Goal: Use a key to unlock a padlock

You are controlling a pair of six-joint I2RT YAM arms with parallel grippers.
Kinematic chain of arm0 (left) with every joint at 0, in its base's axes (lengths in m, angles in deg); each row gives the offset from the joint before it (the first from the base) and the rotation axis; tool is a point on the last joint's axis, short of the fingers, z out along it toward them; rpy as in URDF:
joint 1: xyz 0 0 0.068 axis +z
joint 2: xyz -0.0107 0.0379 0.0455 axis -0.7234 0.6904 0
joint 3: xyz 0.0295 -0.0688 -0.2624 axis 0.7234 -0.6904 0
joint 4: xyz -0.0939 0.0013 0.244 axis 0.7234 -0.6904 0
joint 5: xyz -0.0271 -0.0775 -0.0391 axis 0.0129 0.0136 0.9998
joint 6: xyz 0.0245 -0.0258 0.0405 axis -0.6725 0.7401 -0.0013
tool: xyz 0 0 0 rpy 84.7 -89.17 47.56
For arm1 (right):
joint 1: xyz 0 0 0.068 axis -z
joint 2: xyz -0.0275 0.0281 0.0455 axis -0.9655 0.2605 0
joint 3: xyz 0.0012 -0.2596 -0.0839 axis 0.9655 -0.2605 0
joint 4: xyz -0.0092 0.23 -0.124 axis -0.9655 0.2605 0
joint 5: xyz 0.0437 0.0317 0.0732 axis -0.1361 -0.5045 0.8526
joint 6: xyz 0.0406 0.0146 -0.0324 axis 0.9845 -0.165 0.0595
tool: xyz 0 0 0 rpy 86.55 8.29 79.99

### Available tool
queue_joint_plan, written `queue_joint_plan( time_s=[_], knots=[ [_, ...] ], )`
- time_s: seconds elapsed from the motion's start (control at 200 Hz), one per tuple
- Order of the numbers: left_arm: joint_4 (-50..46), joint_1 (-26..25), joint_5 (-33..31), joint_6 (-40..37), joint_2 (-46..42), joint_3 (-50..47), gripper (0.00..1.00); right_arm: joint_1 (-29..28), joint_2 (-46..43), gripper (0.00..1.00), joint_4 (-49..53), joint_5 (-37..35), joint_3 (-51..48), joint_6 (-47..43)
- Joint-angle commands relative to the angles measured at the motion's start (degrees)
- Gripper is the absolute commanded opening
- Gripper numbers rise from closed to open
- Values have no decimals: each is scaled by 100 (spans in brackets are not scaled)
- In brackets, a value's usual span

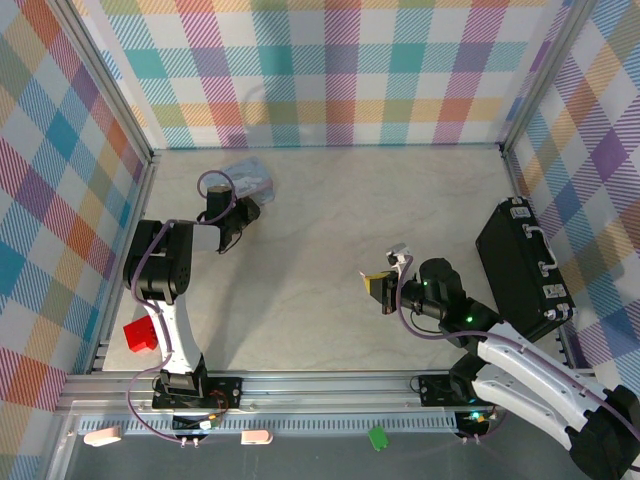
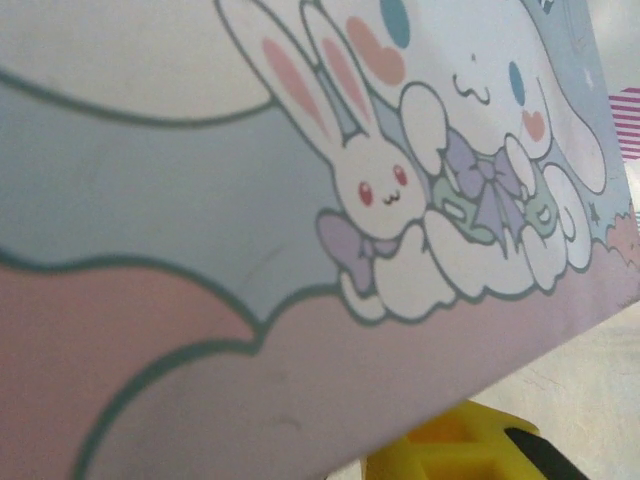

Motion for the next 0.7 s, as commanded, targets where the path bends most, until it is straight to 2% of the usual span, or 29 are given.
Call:
queue_joint_plan(
  time_s=[0.0,0.125,0.34,0.49,0.695],
  knots=[
    [49,57,-2,-82,-108,-203,22,11,22,0,-148,17,58,-67],
    [-1,50,24,-135,-204,-273,15,7,39,0,-184,26,58,-43],
    [-154,15,71,-263,-411,-406,12,6,89,0,-199,76,67,74],
    [-773,-89,54,-498,-618,-345,8,8,220,0,-252,85,82,185],
    [-1933,-218,481,-761,-833,-172,5,11,621,0,-268,133,215,412]
  ],
)
